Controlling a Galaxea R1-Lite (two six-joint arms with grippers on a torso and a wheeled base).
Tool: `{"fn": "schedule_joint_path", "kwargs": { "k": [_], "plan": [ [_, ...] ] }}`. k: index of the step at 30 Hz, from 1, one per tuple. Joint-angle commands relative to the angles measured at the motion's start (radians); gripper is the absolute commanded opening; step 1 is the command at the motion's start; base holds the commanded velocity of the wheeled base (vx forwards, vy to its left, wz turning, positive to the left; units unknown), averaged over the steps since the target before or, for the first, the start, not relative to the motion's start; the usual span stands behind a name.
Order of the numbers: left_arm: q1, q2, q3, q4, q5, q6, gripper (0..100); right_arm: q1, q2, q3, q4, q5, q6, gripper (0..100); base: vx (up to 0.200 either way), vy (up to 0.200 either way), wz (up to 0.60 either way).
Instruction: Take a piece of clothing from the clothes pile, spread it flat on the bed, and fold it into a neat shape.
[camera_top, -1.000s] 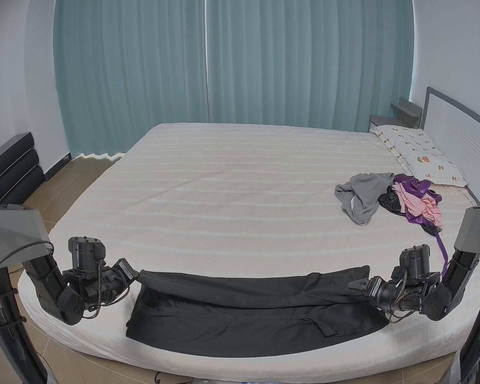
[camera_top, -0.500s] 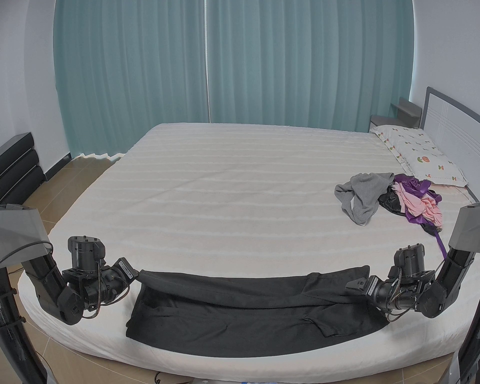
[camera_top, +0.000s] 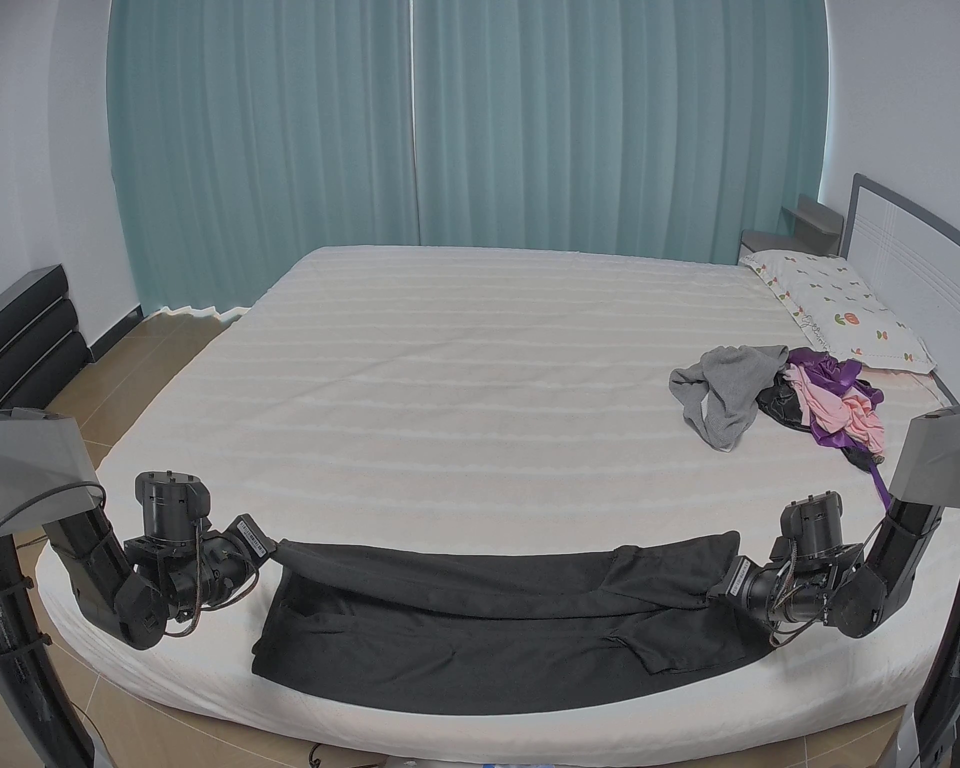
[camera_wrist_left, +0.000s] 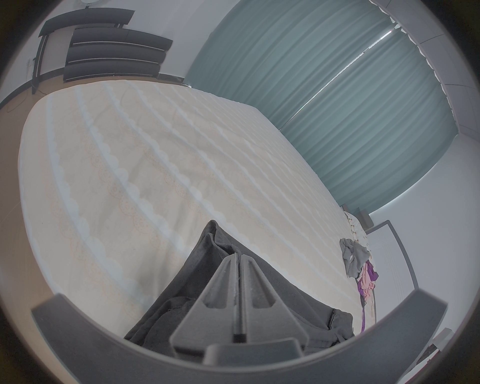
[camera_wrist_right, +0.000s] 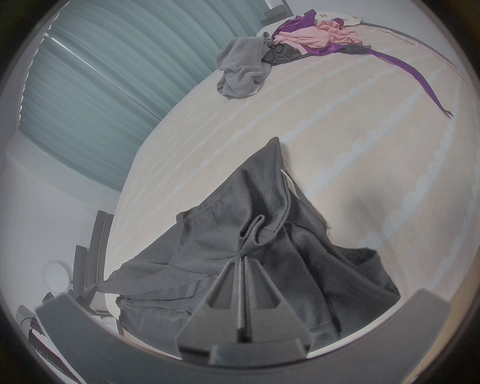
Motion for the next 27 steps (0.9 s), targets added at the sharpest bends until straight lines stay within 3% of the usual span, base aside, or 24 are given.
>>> {"fn": "schedule_joint_path", "kwargs": {
  "k": [1, 21, 27],
  "plan": [
    [0.0, 0.002, -0.002, 0.0, 0.002, 0.0, 0, -0.006, -0.023, -0.002, -0.001, 0.0, 0.0, 0, 0.0, 0.0, 0.0],
    [0.004, -0.018, -0.016, -0.005, 0.005, 0.002, 0, -0.026, -0.089, -0.046, -0.002, 0.005, 0.002, 0, 0.0, 0.0, 0.0],
    [0.023, -0.005, -0.155, -0.008, 0.004, -0.012, 0, -0.039, -0.068, -0.213, -0.004, -0.008, 0.037, 0, 0.0, 0.0, 0.0]
  ]
}}
